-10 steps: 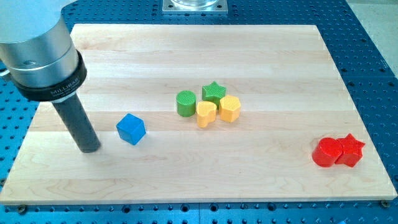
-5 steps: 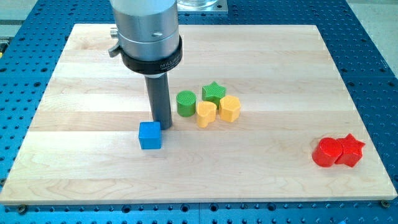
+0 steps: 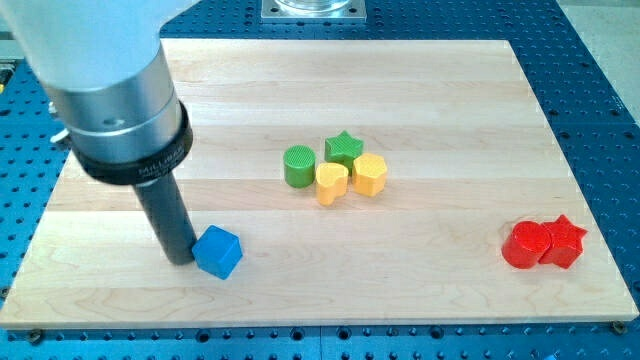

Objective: Move blue cube into the red blocks

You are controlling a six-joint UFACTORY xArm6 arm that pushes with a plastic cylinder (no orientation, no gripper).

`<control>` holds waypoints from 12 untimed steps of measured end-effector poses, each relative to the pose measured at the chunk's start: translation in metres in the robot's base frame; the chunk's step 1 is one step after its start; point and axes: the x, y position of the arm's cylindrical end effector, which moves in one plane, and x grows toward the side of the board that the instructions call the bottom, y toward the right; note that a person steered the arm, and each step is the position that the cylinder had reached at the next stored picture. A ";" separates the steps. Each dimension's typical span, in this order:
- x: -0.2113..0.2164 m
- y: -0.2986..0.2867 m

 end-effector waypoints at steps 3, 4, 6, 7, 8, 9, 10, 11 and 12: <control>-0.010 0.162; -0.010 0.238; -0.017 0.273; -0.036 0.266; -0.051 0.284; -0.054 0.354; -0.056 0.371; -0.056 0.371; -0.067 0.371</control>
